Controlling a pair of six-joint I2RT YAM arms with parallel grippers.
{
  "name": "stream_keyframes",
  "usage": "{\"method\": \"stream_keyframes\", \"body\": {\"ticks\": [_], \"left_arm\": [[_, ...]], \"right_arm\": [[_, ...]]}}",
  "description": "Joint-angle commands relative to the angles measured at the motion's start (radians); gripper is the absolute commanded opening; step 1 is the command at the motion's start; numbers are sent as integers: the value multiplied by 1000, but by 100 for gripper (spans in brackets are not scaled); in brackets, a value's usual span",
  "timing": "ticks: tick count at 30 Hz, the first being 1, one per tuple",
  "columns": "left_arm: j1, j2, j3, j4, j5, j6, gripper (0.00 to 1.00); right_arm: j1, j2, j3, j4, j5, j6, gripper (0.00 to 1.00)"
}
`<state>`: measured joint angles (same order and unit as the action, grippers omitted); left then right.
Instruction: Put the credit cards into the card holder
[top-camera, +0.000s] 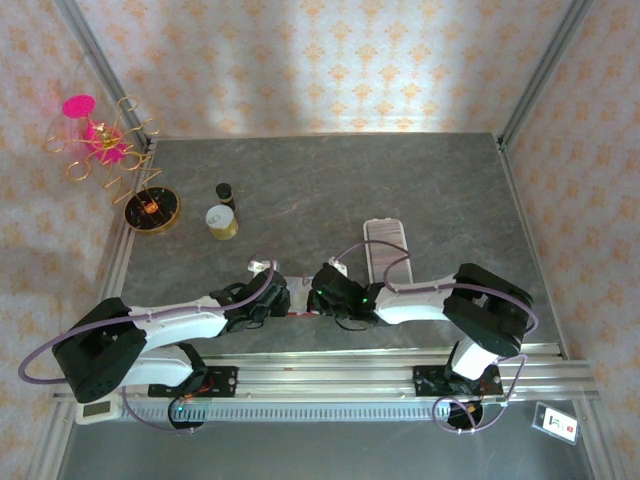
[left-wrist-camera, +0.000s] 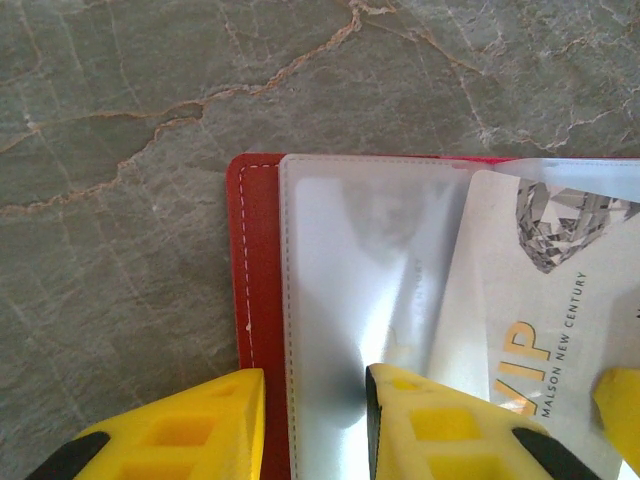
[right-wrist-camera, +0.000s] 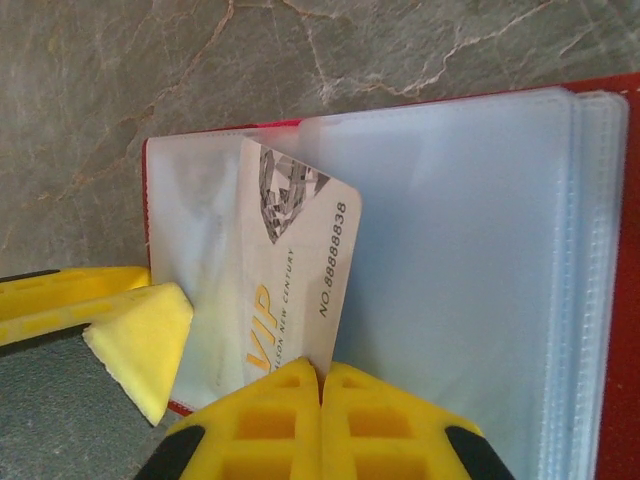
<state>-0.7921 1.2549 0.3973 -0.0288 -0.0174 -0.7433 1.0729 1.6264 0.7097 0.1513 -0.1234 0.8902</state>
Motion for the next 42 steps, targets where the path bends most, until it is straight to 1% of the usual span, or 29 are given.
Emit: {"method": "stream_keyframes", "body": {"ticks": [1, 5, 14, 20, 27, 29, 34, 40, 42], "left_arm": [[-21, 34, -34, -28, 59, -22, 29], [-23, 33, -38, -24, 59, -27, 29], [-29, 28, -38, -21, 61, -30, 29], [-34, 20, -47, -7, 63, -30, 30], [-36, -11, -58, 13, 51, -36, 36], [-36, -13, -55, 14, 45, -43, 36], [-36, -7, -74, 81, 71, -68, 36], [-36, -24, -108, 104, 56, -96, 33], [-36, -32, -113, 108, 55, -96, 33]], "right_arm": [[8, 28, 27, -126, 27, -49, 0], [5, 24, 30, -148, 34, -59, 0], [-22, 46, 37, -137, -49, -96, 0], [-46, 37, 40, -155, -72, -121, 0], [-68, 76, 89, -205, -131, -186, 0], [-68, 92, 110, -225, -143, -203, 0], [-77, 92, 120, -248, -146, -222, 0], [-97, 87, 157, -327, -132, -267, 0], [-103, 87, 159, -330, -149, -274, 0]]}}
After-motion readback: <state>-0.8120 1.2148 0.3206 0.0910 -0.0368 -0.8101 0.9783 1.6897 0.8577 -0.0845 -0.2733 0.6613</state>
